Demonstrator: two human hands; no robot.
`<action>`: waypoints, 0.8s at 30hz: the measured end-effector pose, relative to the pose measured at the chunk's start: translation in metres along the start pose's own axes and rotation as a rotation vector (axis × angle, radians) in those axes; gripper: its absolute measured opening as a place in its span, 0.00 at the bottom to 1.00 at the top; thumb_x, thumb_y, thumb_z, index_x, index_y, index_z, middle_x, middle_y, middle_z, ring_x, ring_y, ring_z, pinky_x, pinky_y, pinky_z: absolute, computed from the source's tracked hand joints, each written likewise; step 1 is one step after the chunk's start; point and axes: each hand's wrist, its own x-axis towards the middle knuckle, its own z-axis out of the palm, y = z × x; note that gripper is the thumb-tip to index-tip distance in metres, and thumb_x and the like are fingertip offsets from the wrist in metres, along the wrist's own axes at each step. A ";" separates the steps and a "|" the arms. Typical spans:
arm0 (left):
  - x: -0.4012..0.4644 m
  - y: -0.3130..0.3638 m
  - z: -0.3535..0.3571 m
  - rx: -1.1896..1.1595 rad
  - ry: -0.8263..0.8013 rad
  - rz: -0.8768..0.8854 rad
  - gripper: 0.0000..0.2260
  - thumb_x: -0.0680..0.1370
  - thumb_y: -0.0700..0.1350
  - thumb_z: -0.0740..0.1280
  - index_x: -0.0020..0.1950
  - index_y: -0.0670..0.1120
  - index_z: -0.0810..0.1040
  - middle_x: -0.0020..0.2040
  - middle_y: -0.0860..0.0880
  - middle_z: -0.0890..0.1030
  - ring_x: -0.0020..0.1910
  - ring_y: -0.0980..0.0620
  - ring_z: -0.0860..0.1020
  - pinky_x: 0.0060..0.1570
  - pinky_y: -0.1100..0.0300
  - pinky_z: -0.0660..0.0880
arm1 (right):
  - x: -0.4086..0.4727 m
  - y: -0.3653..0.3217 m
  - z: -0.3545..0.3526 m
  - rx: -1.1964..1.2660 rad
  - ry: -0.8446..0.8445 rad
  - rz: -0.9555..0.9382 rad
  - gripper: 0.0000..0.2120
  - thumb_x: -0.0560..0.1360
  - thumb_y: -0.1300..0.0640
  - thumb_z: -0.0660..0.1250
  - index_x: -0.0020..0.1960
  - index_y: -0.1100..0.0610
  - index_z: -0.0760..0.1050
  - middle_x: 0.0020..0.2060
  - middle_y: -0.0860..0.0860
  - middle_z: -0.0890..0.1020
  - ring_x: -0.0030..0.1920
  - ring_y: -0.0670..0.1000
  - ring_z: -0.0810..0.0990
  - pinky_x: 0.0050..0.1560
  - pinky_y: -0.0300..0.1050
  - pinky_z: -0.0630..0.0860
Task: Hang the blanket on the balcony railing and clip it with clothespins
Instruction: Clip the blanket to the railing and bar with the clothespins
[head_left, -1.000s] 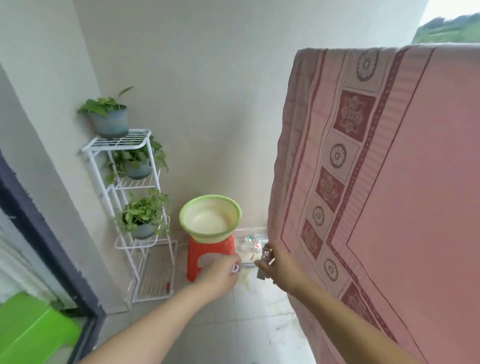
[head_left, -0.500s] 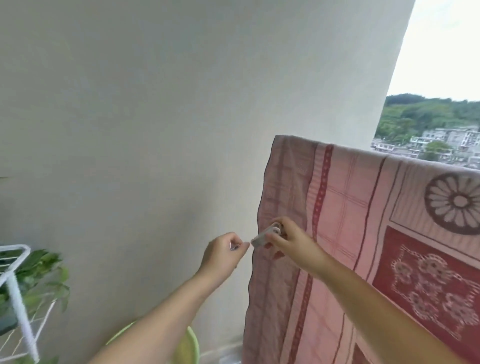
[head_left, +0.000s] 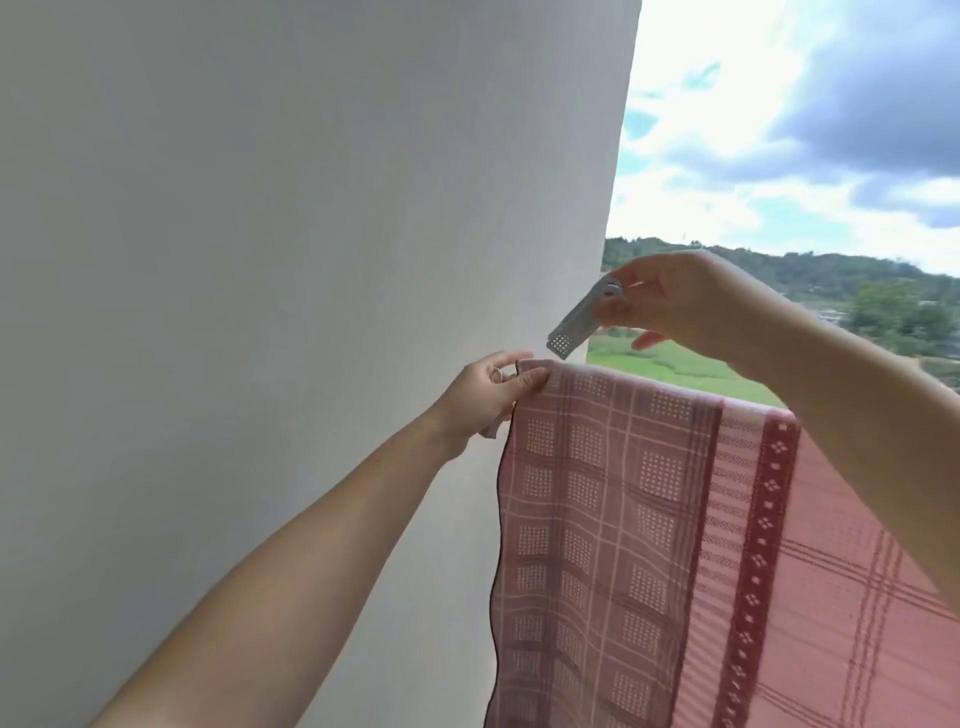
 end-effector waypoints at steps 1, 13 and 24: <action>0.005 -0.003 -0.001 -0.032 -0.039 0.033 0.07 0.76 0.48 0.66 0.52 0.49 0.78 0.33 0.50 0.72 0.25 0.58 0.67 0.20 0.67 0.59 | 0.008 -0.001 0.004 -0.045 0.011 0.025 0.03 0.69 0.53 0.71 0.41 0.47 0.78 0.43 0.51 0.84 0.43 0.50 0.82 0.42 0.40 0.82; 0.014 -0.001 -0.018 0.163 -0.022 0.368 0.07 0.78 0.40 0.62 0.41 0.41 0.75 0.25 0.57 0.72 0.21 0.64 0.71 0.24 0.76 0.64 | 0.044 -0.009 0.031 -0.365 -0.105 0.122 0.12 0.70 0.52 0.71 0.52 0.53 0.82 0.45 0.52 0.85 0.39 0.42 0.80 0.39 0.37 0.76; -0.037 -0.020 -0.025 -0.140 -0.075 0.064 0.15 0.79 0.60 0.42 0.48 0.63 0.68 0.35 0.43 0.69 0.33 0.52 0.66 0.33 0.61 0.65 | 0.010 -0.027 0.064 -0.482 0.117 -0.078 0.25 0.74 0.48 0.63 0.69 0.53 0.65 0.60 0.50 0.77 0.58 0.48 0.76 0.64 0.48 0.72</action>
